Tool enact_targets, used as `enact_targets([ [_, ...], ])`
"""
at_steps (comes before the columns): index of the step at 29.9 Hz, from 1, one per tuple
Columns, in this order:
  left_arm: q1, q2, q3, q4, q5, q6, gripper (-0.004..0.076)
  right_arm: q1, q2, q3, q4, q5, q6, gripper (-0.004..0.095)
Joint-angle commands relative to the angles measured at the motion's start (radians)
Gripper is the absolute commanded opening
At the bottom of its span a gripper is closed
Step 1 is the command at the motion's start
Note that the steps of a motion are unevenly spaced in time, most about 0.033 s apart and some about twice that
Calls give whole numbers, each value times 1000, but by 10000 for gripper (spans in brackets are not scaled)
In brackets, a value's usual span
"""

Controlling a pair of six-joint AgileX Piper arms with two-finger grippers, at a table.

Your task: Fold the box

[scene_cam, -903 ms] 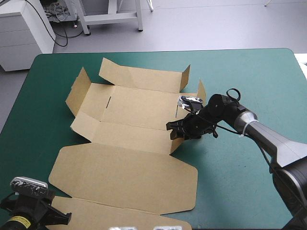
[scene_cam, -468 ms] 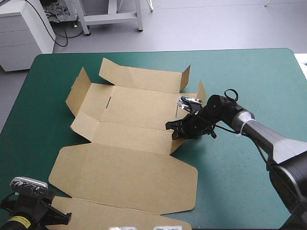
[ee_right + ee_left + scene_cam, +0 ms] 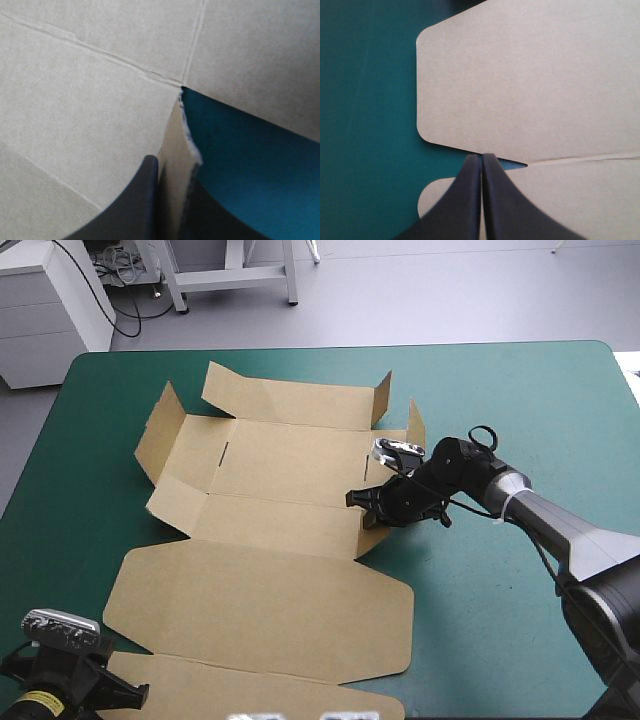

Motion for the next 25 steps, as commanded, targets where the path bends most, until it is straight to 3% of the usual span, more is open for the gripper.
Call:
enact_targets([
  [1, 0, 16, -21, -4, -57, -5, -10, 1, -41, -25, 23, 12, -26, -4],
  [10, 0, 16, -21, -4, -57, -5, -10, 1, -37, -47, -35, 72, -37, -4],
  [13, 0, 16, -21, -4, -57, -5, -10, -6, -13, -111, -87, 155, -37, -4],
  [21, 0, 16, -21, -4, -57, -5, -10, -14, 142, -455, -349, 377, -47, -4],
  [25, 0, 16, -21, -4, -57, -5, -10, -14, 213, -617, -448, 391, -139, -4],
])
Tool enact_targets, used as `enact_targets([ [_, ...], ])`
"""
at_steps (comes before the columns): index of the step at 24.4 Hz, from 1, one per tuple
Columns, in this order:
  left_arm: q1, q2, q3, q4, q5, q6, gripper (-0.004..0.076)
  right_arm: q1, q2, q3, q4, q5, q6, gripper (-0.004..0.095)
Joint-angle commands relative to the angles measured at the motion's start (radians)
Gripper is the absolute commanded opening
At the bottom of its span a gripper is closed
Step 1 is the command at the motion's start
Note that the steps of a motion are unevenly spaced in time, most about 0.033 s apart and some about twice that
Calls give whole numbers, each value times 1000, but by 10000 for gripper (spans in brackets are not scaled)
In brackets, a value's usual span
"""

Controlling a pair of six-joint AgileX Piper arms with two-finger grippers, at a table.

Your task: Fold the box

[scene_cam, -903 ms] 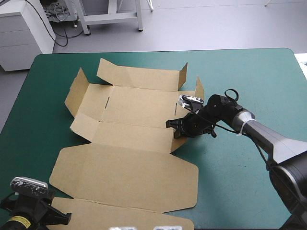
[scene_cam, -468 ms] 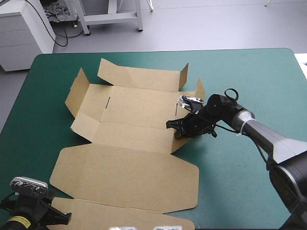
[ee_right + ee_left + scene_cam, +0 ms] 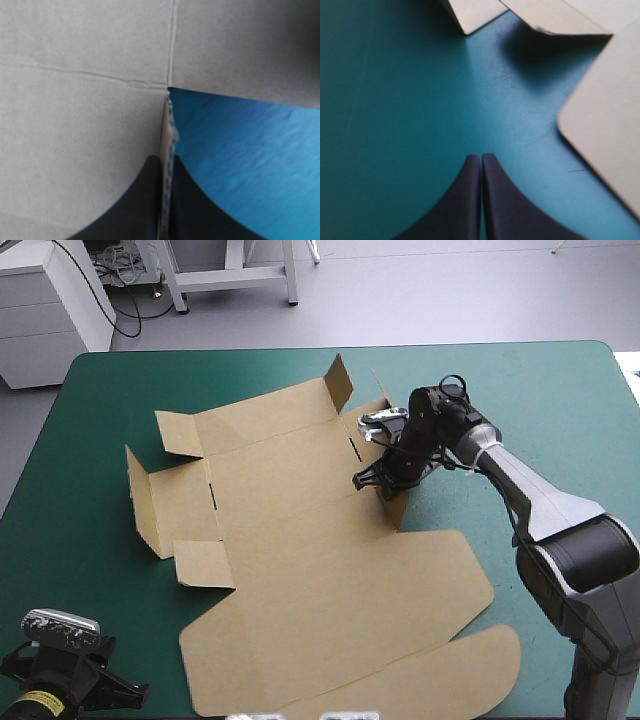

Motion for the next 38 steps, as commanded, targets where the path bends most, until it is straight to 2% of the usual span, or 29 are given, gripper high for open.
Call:
enact_targets([
  [1, 0, 16, -21, -4, -57, -5, -10, -4, 1, -156, -67, 13, -104, -4],
  [4, 0, 16, -21, -4, -57, -5, -10, -4, 47, -270, -67, 13, -257, -4],
  [9, 0, 16, -21, -4, -57, -5, -10, -4, 94, -348, -62, 13, -433, -4],
  [12, 0, 16, -21, -4, -57, -5, -10, -4, 127, -362, -14, 5, -659, -4],
  [16, 0, 16, -21, -4, -57, -5, -10, 14, 132, -371, 48, -90, -821, -5],
  [22, 0, 16, -21, -4, -57, -5, -10, 115, 136, -373, 79, -180, -1001, -20],
  [25, 0, 16, -21, -4, -57, -5, -10, 168, 139, -373, 88, -242, -1022, -20],
  [38, 0, 16, -21, -4, -57, -5, -10, 214, 139, -373, 141, -242, -1026, -20],
])
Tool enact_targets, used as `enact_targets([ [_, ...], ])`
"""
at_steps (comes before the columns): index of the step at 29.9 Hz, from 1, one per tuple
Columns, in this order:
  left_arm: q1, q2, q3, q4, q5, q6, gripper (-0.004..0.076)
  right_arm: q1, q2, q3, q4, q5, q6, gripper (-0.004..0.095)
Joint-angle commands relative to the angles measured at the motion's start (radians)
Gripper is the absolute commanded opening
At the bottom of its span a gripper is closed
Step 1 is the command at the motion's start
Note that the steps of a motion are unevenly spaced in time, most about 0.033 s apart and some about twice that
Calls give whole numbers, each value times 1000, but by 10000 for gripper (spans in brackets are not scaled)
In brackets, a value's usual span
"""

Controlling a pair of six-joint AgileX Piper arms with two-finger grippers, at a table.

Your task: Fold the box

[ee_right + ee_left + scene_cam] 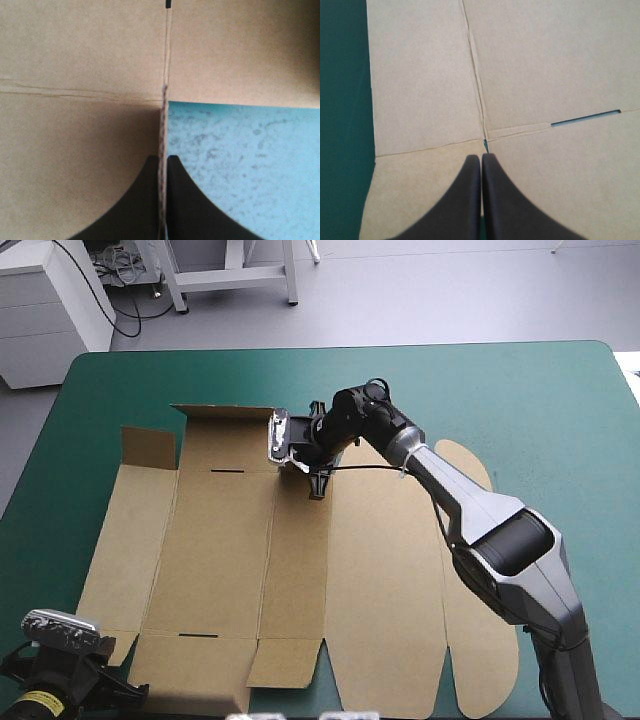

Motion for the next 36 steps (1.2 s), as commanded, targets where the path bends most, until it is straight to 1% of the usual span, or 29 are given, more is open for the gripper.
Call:
enact_targets([
  [1, 0, 16, -21, -4, -57, -5, -10, 9, -63, -33, 45, -38, -11, -20],
  [11, 0, 16, -21, -4, -57, -5, -10, 11, -63, -33, 43, -38, -11, -18],
  [13, 0, 16, -21, -4, -57, -5, -10, 12, -63, -33, 25, -40, -11, 0],
  [15, 0, 16, -21, -4, -57, -5, -10, 12, -63, -33, 2, -40, -3, 50],
  [20, 0, 16, -21, -4, -57, -5, -10, 12, -63, -33, -28, -46, 20, 293],
  [22, 0, 16, -21, -4, -57, -5, -10, 12, -64, -33, -28, -46, 20, 352],
  [25, 0, 16, -21, -4, -57, -5, -10, 12, -73, -33, -50, -33, 25, 368],
  [29, 0, 16, -21, -4, -57, -5, -10, 8, -105, -33, -170, -26, 121, 367],
  [32, 0, 16, -21, -4, -57, -5, -10, 2, -144, -33, -317, -5, 243, 367],
  [34, 0, 16, -21, -4, -57, -5, -10, -8, -170, -33, -403, 29, 331, 359],
  [36, 0, 16, -21, -4, -57, -5, -10, -24, -198, -33, -453, 65, 373, 340],
])
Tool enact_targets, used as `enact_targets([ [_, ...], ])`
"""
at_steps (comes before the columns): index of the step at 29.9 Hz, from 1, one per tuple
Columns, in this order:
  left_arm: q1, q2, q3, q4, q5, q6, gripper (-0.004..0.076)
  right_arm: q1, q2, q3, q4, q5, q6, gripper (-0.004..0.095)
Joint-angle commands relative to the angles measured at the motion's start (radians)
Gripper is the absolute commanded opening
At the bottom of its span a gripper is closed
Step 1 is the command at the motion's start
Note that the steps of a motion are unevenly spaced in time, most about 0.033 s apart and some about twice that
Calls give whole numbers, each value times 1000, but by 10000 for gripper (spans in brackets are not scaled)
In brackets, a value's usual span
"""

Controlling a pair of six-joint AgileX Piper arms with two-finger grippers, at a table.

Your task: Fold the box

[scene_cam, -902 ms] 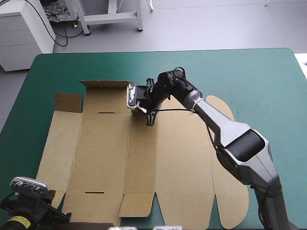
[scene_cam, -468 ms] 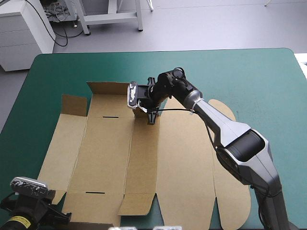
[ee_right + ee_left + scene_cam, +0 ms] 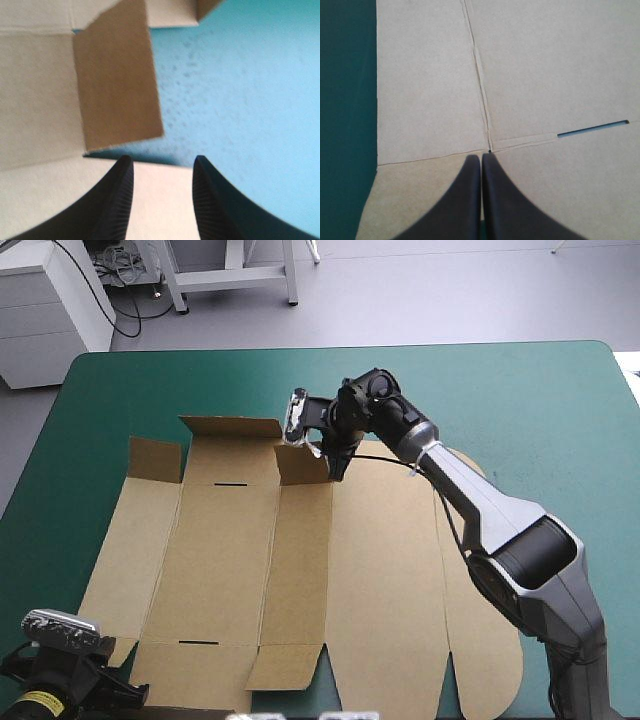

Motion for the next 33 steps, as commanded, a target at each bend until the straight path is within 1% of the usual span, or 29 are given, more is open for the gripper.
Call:
enact_targets([
  [1, 0, 16, -21, -4, -57, -5, -10, -37, -123, -33, -108, 37, 100, 323],
  [4, 0, 16, -21, -4, -57, -5, -10, -80, -157, -33, -108, 114, 143, 257],
  [6, 0, 16, -21, -4, -57, -5, -10, -119, -178, -32, -108, 170, 183, 193],
  [8, 0, 16, -21, -4, -57, -5, -10, -155, -199, -27, -104, 170, 257, 141],
  [11, 0, 16, -21, -4, -57, -5, -10, -226, -242, -24, -66, 170, 344, 48],
  [14, 0, 16, -21, -4, -57, -5, -10, -298, -296, -1, -33, 170, 389, -15],
  [18, 0, 16, -21, -4, -57, -5, -10, -389, -391, 104, -11, 170, 467, -19],
  [20, 0, 16, -21, -4, -57, -5, -10, -448, -458, 198, 0, 170, 511, -20],
  [22, 0, 16, -21, -4, -57, -5, -10, -495, -511, 300, 24, 170, 516, -19],
  [26, 0, 16, -21, -4, -57, -5, -10, -627, -647, 540, 139, 167, 500, -20],
  [27, 0, 16, -21, -4, -57, -5, -10, -643, -676, 584, 164, 163, 496, -19],
  [29, 0, 16, -21, -4, -57, -5, -10, -694, -748, 685, 210, 124, 494, -19],
  [33, 0, 16, -21, -4, -57, -5, -10, -740, -877, 825, 229, 97, 501, -19],
])
